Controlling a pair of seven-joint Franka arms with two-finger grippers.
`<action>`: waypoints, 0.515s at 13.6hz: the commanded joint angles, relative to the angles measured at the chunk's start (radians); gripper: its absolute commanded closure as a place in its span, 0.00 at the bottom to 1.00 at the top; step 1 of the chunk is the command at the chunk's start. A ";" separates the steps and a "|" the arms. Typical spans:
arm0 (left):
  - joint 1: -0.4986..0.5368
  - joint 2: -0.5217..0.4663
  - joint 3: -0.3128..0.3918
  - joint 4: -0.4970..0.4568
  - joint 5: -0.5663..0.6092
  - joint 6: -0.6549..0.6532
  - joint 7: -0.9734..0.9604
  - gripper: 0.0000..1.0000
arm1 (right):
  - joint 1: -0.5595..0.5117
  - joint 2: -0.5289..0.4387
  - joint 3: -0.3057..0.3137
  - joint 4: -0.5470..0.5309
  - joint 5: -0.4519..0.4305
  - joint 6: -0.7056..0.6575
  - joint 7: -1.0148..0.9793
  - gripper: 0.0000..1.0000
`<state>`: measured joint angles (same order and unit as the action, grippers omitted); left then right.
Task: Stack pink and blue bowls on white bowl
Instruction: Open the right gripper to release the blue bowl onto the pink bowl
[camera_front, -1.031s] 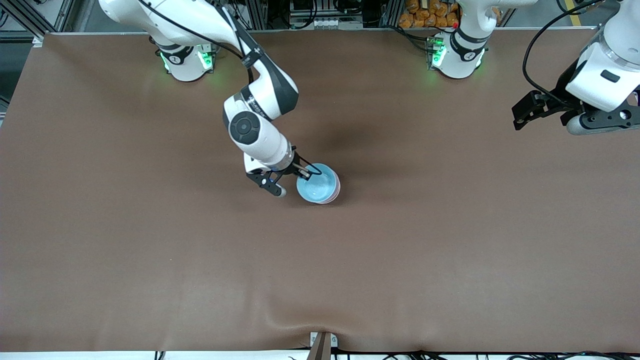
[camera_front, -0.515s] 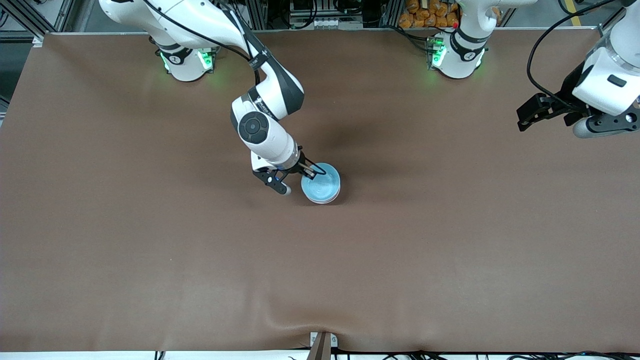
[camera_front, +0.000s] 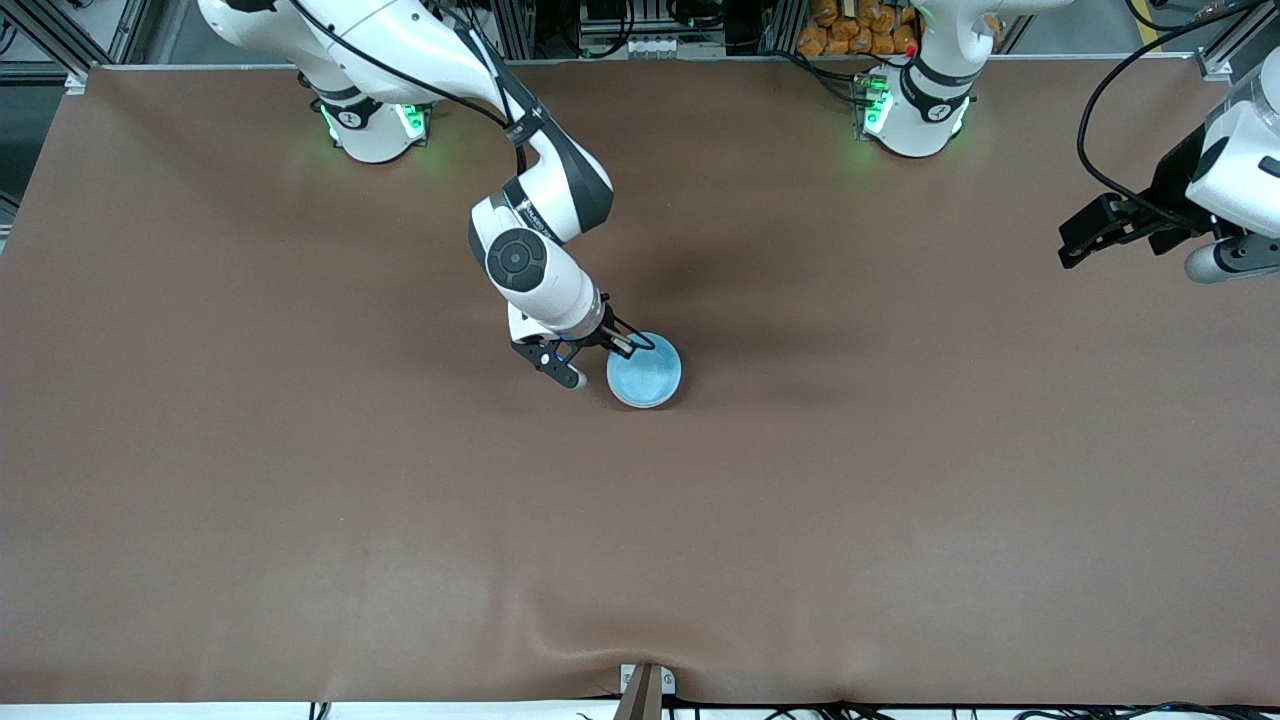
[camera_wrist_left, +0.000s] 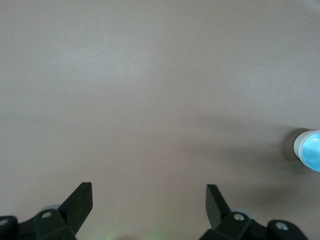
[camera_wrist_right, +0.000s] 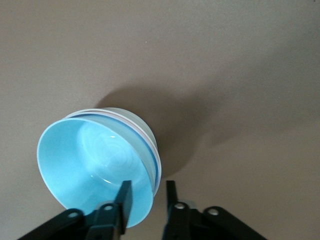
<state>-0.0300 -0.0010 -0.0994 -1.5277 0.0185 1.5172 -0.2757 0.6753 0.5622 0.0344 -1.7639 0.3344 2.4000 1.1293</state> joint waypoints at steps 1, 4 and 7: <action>0.008 -0.027 0.003 -0.014 -0.011 0.006 0.010 0.00 | 0.003 -0.033 -0.014 0.004 0.021 -0.009 0.040 0.00; 0.009 -0.019 0.000 -0.020 -0.006 0.005 -0.005 0.00 | -0.010 -0.080 -0.034 0.004 0.000 -0.027 -0.006 0.00; 0.010 -0.016 0.000 -0.029 0.000 0.001 -0.005 0.00 | -0.084 -0.146 -0.047 0.006 0.000 -0.166 -0.152 0.00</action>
<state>-0.0253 -0.0014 -0.0982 -1.5326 0.0185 1.5165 -0.2767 0.6540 0.4802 -0.0167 -1.7411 0.3322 2.3245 1.0640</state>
